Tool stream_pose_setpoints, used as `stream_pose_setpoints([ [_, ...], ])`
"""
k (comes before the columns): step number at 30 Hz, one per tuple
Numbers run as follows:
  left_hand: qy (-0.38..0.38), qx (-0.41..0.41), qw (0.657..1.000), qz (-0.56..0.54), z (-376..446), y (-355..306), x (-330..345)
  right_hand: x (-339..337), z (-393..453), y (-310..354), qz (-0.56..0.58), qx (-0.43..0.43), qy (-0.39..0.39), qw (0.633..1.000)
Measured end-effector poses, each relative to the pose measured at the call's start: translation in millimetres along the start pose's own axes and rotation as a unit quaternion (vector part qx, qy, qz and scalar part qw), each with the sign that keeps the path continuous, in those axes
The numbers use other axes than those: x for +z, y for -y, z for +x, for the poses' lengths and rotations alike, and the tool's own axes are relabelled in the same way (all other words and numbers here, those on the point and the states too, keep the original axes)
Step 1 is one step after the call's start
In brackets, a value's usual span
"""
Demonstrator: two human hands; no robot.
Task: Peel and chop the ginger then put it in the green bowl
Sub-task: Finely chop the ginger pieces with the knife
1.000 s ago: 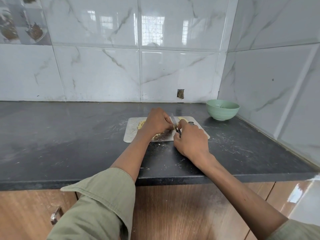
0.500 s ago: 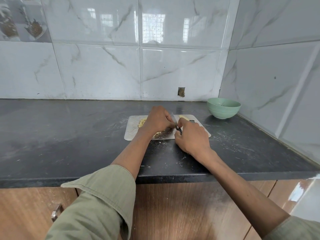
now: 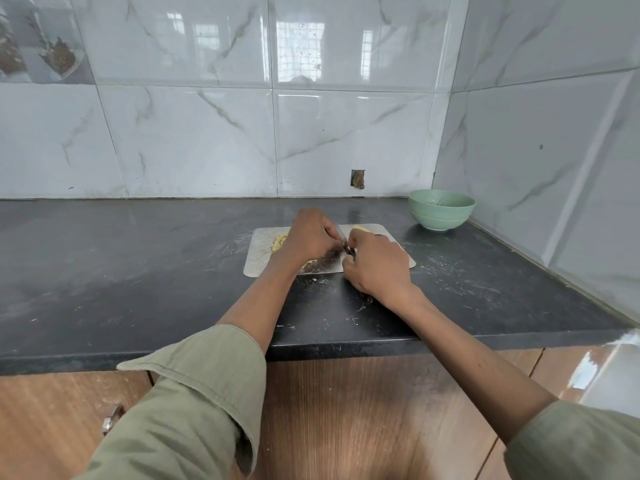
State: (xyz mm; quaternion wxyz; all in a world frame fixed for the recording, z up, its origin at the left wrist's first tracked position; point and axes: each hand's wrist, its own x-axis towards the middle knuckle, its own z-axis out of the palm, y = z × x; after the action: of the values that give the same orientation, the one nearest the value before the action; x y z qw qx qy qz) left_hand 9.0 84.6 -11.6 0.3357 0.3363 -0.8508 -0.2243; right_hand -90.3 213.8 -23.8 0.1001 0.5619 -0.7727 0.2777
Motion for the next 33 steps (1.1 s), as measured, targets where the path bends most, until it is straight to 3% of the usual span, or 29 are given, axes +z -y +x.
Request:
stream_pose_setpoints([
  [33, 0.017, 0.008, 1.0, 0.024, 7.4, 10.6, -6.7, -1.2, -9.2, -0.1, 0.021, -0.009, -0.024, 0.999],
])
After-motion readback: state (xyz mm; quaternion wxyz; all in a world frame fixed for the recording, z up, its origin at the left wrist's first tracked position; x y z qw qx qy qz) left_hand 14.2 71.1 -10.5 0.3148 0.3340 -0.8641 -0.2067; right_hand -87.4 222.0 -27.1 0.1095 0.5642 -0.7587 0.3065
